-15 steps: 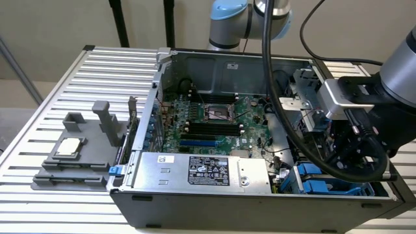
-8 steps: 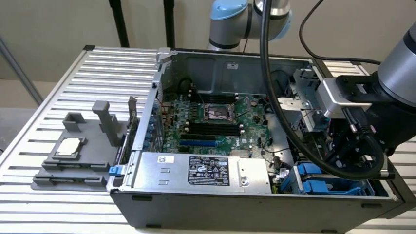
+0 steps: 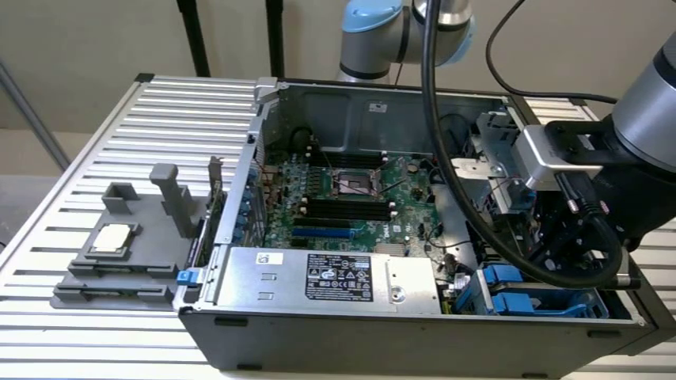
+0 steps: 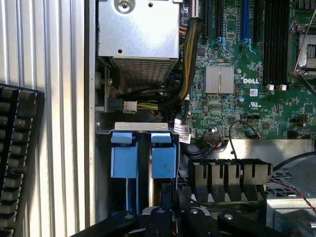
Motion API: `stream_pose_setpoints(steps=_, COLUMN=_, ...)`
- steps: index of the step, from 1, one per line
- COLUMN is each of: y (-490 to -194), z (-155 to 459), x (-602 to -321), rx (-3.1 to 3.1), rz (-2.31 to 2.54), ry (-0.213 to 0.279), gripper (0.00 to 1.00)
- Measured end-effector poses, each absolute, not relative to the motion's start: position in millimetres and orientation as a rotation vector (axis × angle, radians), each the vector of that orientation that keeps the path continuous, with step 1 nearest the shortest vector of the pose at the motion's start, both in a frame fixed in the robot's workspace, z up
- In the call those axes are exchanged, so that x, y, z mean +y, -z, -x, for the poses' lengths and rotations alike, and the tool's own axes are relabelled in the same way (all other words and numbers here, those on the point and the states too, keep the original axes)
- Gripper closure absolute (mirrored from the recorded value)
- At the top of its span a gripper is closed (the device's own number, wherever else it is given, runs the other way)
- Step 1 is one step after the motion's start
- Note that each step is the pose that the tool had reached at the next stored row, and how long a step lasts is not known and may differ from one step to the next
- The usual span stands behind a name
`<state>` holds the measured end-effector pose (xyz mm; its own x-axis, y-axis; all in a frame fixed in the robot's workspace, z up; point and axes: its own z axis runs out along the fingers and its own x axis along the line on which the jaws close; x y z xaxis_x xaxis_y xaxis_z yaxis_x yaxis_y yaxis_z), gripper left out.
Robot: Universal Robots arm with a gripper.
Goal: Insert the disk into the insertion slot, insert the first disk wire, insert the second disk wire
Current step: 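Insert the second disk wire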
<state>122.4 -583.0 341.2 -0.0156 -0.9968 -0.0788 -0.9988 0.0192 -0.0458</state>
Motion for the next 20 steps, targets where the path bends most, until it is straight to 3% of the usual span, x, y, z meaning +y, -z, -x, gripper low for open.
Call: stream_pose_setpoints(steps=20, y=-343.8, z=-123.6, x=-584.7, rx=2.176, rz=2.141, ry=-0.035, gripper=0.84)
